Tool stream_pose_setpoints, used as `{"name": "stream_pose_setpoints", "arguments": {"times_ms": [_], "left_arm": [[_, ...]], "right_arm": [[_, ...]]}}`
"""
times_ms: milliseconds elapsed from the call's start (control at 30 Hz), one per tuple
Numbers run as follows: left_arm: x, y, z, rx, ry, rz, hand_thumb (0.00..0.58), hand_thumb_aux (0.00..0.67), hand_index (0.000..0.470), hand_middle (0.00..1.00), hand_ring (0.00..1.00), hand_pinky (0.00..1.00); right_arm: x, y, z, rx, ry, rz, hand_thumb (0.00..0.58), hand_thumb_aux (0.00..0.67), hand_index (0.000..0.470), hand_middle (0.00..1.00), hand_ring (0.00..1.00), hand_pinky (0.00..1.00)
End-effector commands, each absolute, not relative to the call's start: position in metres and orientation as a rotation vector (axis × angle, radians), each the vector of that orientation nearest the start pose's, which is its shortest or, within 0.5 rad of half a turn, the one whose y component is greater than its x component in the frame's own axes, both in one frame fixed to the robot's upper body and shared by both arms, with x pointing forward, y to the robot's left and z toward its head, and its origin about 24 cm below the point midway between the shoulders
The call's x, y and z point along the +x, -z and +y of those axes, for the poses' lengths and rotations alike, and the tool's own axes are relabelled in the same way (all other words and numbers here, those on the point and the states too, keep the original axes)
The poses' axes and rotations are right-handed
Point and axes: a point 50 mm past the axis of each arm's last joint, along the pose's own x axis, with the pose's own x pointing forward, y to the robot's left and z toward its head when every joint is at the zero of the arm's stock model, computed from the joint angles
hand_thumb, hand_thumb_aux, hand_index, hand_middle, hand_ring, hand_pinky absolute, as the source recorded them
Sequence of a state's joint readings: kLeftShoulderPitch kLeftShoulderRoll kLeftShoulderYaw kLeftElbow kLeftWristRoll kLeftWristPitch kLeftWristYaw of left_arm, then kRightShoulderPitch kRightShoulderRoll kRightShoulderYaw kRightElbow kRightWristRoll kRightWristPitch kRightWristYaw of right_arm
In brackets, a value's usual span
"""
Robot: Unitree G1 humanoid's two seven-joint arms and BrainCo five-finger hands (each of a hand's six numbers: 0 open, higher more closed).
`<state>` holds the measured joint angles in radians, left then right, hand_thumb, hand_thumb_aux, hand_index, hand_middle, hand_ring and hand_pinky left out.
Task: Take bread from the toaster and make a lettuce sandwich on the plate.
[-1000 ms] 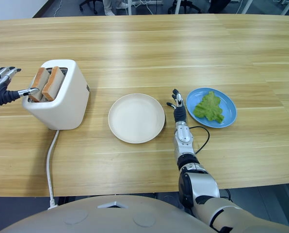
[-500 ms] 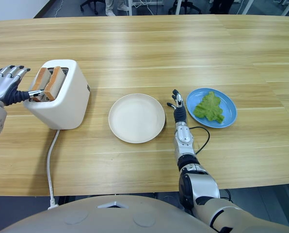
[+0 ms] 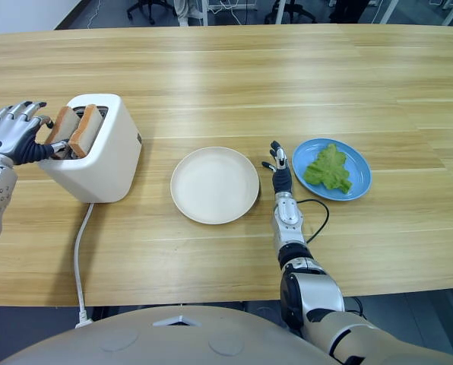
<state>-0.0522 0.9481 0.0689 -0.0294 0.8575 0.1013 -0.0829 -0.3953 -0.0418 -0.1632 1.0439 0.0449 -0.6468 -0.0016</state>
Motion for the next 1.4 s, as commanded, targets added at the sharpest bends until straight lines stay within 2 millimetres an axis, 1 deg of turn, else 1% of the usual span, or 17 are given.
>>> {"name": "stream_pose_setpoints", "arguments": {"times_ms": [33,100,267,400,433,467,500,533,633,733,867,1033,1167,1200,1267,1400], "left_arm": [[0.260,-0.139,0.314,1.760,-0.083,0.133,0.580,0.670,0.460,0.18,0.18,0.18],[0.260,-0.137,0.314,1.747,-0.073,0.136,0.580,0.670,0.460,0.17,0.17,0.17],[0.260,-0.134,0.312,1.711,-0.067,0.133,0.580,0.670,0.460,0.17,0.17,0.17],[0.261,-0.135,0.308,1.604,-0.074,0.088,0.580,0.670,0.460,0.19,0.19,0.19],[0.262,-0.136,0.307,1.578,-0.076,0.075,0.580,0.670,0.460,0.45,0.45,0.45],[0.262,-0.138,0.305,1.531,-0.088,0.045,0.580,0.670,0.460,0.89,0.89,0.89],[0.262,-0.143,0.304,1.488,-0.113,0.008,0.580,0.670,0.460,0.89,0.89,0.89],[0.261,-0.149,0.304,1.457,-0.147,-0.029,0.580,0.670,0.460,1.00,1.00,1.00],[0.258,-0.166,0.308,1.415,-0.236,-0.115,0.580,0.670,0.460,1.00,1.00,1.00],[0.253,-0.184,0.310,1.486,-0.334,-0.216,0.580,0.670,0.460,1.00,1.00,1.00],[0.243,-0.207,0.310,1.528,-0.449,-0.343,0.580,0.670,0.460,1.00,1.00,1.00],[0.232,-0.226,0.312,1.522,-0.533,-0.446,0.580,0.670,0.460,1.00,1.00,1.00],[0.225,-0.239,0.313,1.454,-0.569,-0.521,0.580,0.670,0.460,1.00,1.00,1.00],[0.224,-0.242,0.309,1.412,-0.557,-0.557,0.580,0.670,0.460,1.00,1.00,1.00],[0.224,-0.245,0.296,1.311,-0.491,-0.643,0.580,0.670,0.460,1.00,1.00,1.00],[0.229,-0.241,0.266,1.139,-0.331,-0.733,0.580,0.670,0.460,1.00,1.00,1.00]], "right_arm": [[0.282,0.037,-0.169,0.046,0.103,0.091,0.000,0.000,0.000,0.00,0.00,0.00],[0.281,0.037,-0.170,0.046,0.105,0.091,0.000,0.000,0.000,0.00,0.00,0.00],[0.281,0.037,-0.171,0.043,0.108,0.089,0.000,0.000,0.000,0.00,0.00,0.00],[0.280,0.037,-0.172,0.042,0.110,0.092,0.000,0.000,0.000,0.00,0.00,0.00],[0.280,0.037,-0.172,0.042,0.111,0.092,0.000,0.000,0.000,0.00,0.00,0.00],[0.280,0.037,-0.173,0.042,0.112,0.093,0.000,0.000,0.000,0.00,0.00,0.00],[0.280,0.038,-0.173,0.042,0.113,0.093,0.000,0.000,0.000,0.00,0.00,0.00],[0.280,0.038,-0.173,0.042,0.113,0.094,0.000,0.000,0.000,0.00,0.00,0.00],[0.280,0.038,-0.172,0.041,0.111,0.095,0.000,0.000,0.000,0.00,0.00,0.00],[0.279,0.038,-0.172,0.040,0.110,0.099,0.000,0.000,0.000,0.00,0.00,0.00],[0.278,0.040,-0.172,0.036,0.111,0.111,0.000,0.000,0.000,0.00,0.00,0.00],[0.278,0.042,-0.172,0.036,0.113,0.119,0.000,0.000,0.000,0.00,0.00,0.00],[0.278,0.042,-0.171,0.037,0.112,0.125,0.000,0.000,0.000,0.00,0.00,0.00],[0.278,0.042,-0.171,0.037,0.111,0.126,0.000,0.000,0.000,0.00,0.00,0.00],[0.278,0.042,-0.170,0.037,0.110,0.128,0.000,0.000,0.000,0.00,0.00,0.00],[0.279,0.042,-0.169,0.037,0.109,0.130,0.000,0.000,0.000,0.00,0.00,0.00]]}}
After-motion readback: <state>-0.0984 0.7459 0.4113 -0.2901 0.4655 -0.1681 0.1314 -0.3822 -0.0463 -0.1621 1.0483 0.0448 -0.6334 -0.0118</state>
